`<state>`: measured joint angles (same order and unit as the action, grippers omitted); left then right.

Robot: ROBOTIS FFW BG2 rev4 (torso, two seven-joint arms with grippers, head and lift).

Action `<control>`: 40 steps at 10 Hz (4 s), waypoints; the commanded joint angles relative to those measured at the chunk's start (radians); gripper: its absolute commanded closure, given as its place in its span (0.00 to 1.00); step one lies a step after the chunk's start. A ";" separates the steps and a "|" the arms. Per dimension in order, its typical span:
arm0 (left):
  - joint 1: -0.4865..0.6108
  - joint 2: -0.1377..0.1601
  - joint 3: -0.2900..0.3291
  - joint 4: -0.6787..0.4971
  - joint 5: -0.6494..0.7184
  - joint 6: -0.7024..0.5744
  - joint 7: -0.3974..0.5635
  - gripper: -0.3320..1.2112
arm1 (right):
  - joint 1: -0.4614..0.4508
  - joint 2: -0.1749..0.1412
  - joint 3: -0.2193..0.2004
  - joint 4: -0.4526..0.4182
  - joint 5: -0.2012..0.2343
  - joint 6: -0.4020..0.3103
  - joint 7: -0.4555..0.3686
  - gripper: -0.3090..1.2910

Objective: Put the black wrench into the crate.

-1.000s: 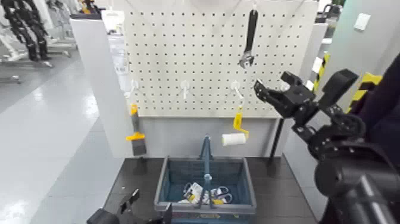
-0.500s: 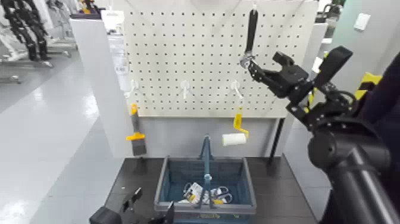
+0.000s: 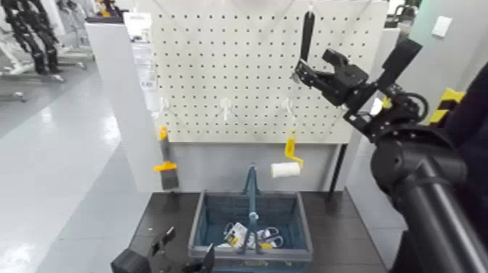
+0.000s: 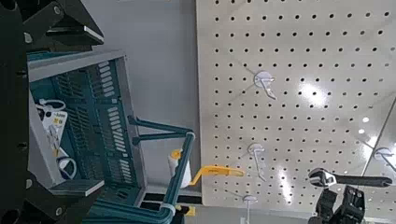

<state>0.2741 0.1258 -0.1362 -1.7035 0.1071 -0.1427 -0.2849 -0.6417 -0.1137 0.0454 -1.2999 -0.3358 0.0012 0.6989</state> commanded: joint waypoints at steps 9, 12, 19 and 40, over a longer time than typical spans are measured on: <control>-0.006 0.002 -0.003 0.004 0.002 -0.003 -0.004 0.35 | -0.052 0.009 0.017 0.057 -0.003 0.026 0.024 0.88; -0.006 0.002 -0.003 0.004 0.002 -0.003 -0.002 0.35 | -0.055 0.008 0.016 0.051 -0.003 0.019 0.025 0.88; -0.003 0.008 -0.003 0.004 0.003 -0.005 -0.002 0.35 | 0.085 0.026 -0.004 -0.233 -0.006 0.074 0.019 0.88; 0.000 0.011 -0.006 0.001 0.005 -0.003 -0.004 0.35 | 0.497 0.052 -0.022 -0.167 -0.028 0.325 0.019 0.88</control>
<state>0.2746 0.1360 -0.1417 -1.7027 0.1134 -0.1457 -0.2874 -0.1443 -0.0617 0.0249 -1.4770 -0.3696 0.3230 0.7176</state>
